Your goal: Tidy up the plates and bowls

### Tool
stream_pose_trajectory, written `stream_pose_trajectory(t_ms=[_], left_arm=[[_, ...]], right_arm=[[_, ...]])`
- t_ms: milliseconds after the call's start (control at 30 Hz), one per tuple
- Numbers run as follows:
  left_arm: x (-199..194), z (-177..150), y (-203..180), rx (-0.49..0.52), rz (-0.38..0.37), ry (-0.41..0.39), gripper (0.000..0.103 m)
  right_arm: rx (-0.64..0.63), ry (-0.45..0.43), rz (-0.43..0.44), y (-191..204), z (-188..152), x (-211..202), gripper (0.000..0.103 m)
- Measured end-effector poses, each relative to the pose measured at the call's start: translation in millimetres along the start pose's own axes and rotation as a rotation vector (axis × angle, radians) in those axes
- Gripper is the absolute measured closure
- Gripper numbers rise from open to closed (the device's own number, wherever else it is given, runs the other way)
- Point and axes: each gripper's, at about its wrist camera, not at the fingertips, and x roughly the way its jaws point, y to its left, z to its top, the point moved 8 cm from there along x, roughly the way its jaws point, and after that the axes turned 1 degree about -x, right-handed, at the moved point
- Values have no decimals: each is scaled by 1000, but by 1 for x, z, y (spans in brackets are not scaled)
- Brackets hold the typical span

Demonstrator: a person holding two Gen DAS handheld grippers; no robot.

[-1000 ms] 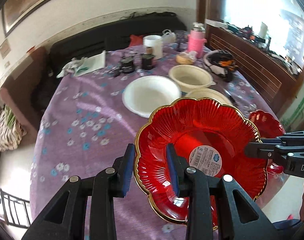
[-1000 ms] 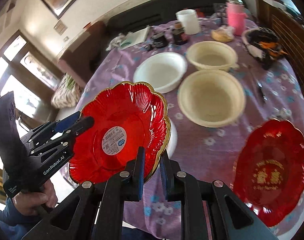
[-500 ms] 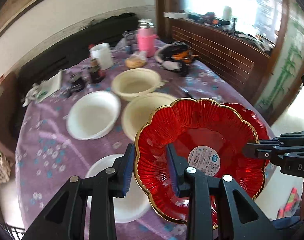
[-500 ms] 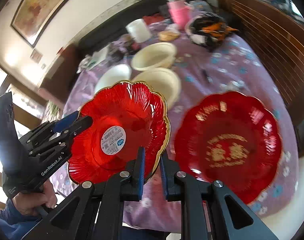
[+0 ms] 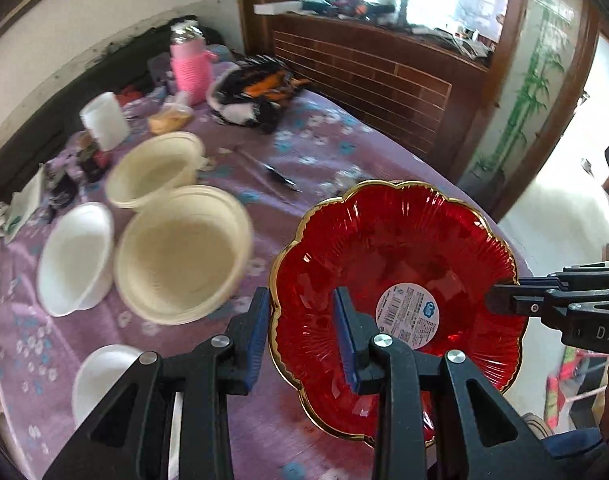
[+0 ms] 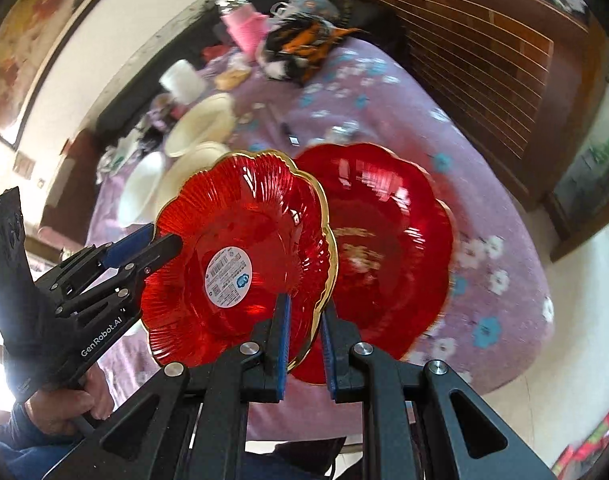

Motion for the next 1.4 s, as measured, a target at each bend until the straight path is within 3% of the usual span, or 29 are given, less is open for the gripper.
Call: stream_pose_trajectory(t_ms=[433, 867, 1200, 1400], left_arm=[[55, 2, -32, 45, -39, 85, 73], [79, -3, -28, 32, -38, 129, 72], [73, -2, -37, 58, -58, 103, 43], [67, -2, -36, 52, -72, 95, 41]], right_arm=[[52, 67, -108, -54, 2, 28, 87], [32, 110, -131, -61, 7, 47, 87], [18, 129, -163, -62, 9, 58, 88], [17, 125, -176, -61, 10, 59, 88]])
